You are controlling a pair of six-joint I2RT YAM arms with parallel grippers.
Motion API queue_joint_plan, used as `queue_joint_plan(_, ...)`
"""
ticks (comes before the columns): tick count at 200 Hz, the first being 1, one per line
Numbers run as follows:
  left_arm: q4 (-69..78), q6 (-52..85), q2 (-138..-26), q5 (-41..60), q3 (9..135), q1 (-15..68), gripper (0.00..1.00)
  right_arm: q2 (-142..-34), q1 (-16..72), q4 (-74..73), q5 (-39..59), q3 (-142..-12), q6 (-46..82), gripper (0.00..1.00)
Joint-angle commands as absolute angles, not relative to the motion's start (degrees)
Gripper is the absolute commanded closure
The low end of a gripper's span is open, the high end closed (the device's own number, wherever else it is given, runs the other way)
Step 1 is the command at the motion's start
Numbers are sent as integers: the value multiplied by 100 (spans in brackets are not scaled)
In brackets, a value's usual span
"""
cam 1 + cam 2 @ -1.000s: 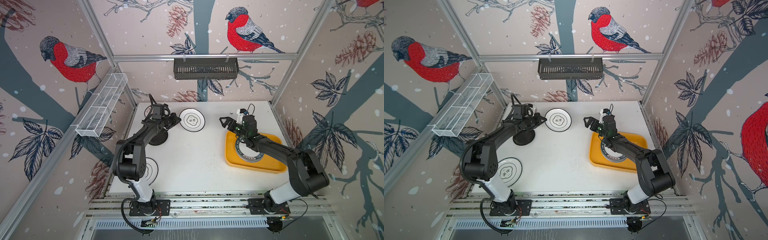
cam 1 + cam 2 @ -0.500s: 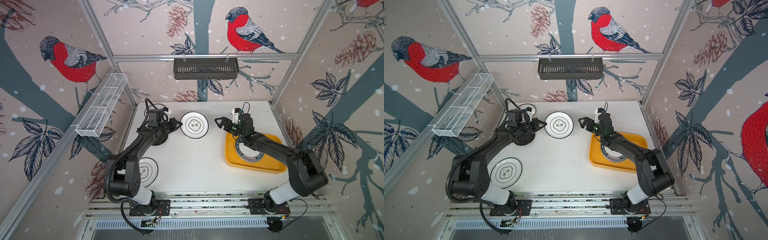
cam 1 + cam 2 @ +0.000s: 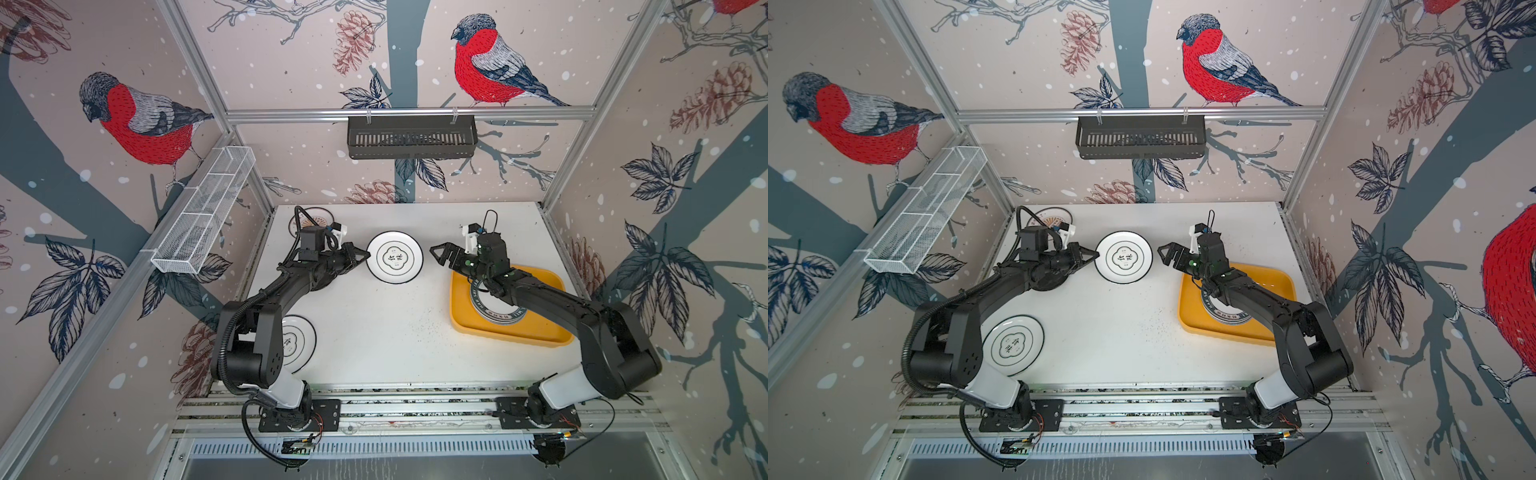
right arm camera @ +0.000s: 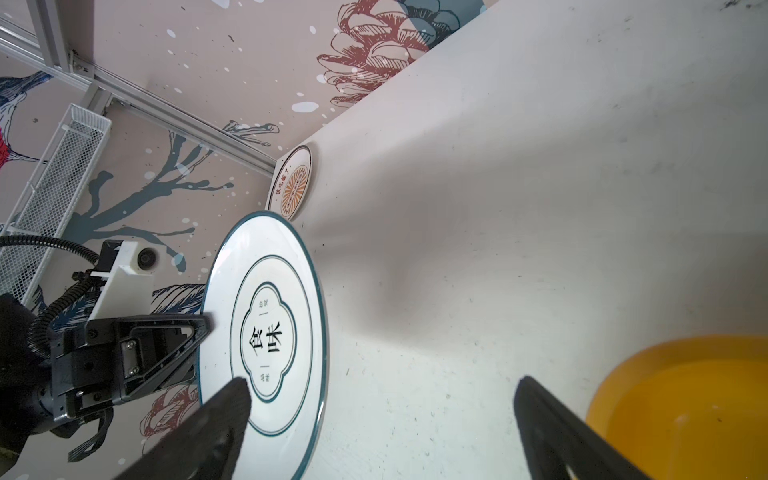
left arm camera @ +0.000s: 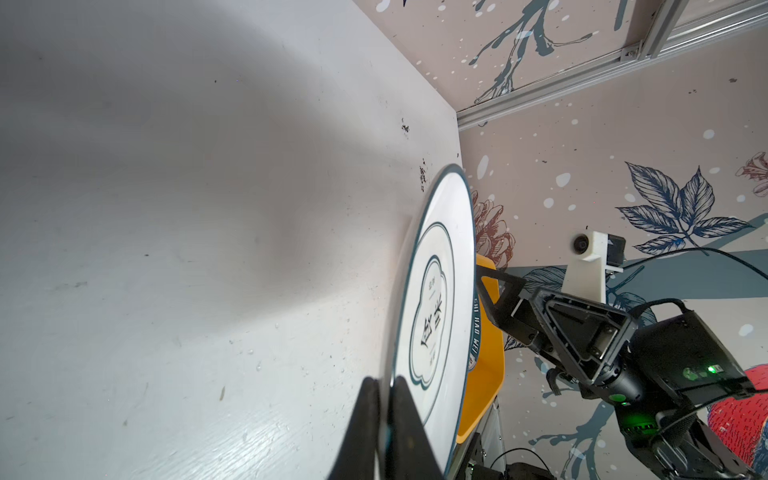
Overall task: Place the plates into the plastic bin on the countertop
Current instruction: 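Lift the white plate with the left gripper while the right gripper reaches toward it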
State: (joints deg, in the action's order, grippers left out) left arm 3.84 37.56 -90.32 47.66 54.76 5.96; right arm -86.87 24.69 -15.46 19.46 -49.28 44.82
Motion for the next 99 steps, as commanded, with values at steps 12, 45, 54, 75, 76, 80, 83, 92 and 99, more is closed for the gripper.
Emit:
queue_joint_plan(12, 686, 3750, -9049, 4922, 5524, 598, 91, -8846, 2472, -1625, 2175, -4933, 4537, 0)
queue_joint_plan(45, 698, 3751, -9083, 4959, 5528, 598, 91, -9160, 2483, -1752, 2310, -4972, 4664, 3)
queue_joint_plan(54, 711, 3753, -9088, 4975, 5531, 597, 90, -9245, 2489, -1756, 2353, -5005, 4692, 6)
queue_joint_plan(75, 701, 3757, -9079, 4976, 5542, 593, 90, -9449, 2495, -1667, 2494, -5147, 4698, 11)
queue_joint_plan(76, 707, 3759, -9079, 4975, 5539, 591, 91, -9462, 2496, -1668, 2495, -5149, 4700, 11)
queue_joint_plan(80, 711, 3759, -9079, 4986, 5537, 585, 91, -9485, 2502, -1674, 2510, -5165, 4702, 12)
queue_joint_plan(83, 721, 3767, -9079, 4999, 5538, 581, 91, -9494, 2499, -1678, 2521, -5174, 4710, 13)
queue_joint_plan(92, 746, 3795, -9078, 5031, 5525, 576, 91, -9532, 2510, -1699, 2531, -5178, 4727, 13)
queue_joint_plan(99, 768, 3813, -9075, 5057, 5520, 574, 91, -9558, 2520, -1720, 2541, -5177, 4741, 14)
